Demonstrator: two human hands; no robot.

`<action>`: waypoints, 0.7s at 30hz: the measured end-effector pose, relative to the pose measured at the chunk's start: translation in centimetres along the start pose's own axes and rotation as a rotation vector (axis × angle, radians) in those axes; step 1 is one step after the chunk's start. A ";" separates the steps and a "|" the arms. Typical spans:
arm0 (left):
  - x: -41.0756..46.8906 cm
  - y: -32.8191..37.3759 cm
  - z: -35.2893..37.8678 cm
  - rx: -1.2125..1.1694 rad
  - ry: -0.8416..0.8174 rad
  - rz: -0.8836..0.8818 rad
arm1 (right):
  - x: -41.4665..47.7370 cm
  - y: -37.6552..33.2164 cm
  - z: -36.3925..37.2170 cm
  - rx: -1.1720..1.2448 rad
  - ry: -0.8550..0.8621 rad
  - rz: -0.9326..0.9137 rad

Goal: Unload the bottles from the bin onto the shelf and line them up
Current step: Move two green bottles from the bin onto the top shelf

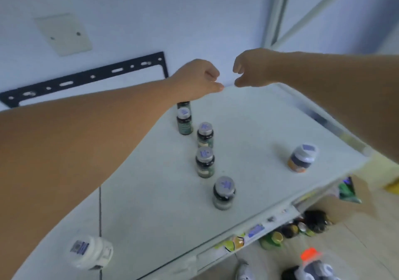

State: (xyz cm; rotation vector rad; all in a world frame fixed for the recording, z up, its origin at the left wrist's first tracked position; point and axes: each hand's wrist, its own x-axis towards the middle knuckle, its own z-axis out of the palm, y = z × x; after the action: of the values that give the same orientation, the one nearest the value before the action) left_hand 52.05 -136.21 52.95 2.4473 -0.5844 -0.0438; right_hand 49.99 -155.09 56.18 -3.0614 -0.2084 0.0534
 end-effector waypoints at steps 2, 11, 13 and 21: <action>-0.2 3.2 1.4 0.041 -0.052 0.094 | -3.7 1.9 -1.2 -0.020 0.001 0.066; -0.8 20.2 11.1 0.098 -0.290 0.464 | -19.7 13.5 -4.5 0.005 -0.101 0.393; -1.0 23.8 14.2 0.122 -0.342 0.529 | -23.2 16.5 -4.1 -0.015 -0.185 0.447; -2.7 34.4 28.8 0.202 -0.659 0.594 | -35.3 30.7 4.5 0.103 -0.404 0.637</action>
State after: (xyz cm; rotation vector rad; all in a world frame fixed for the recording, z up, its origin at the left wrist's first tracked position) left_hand 31.07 -175.81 49.15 2.3152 -1.6458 -0.5828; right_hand 19.02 -189.96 50.46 -2.8404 0.7260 0.6863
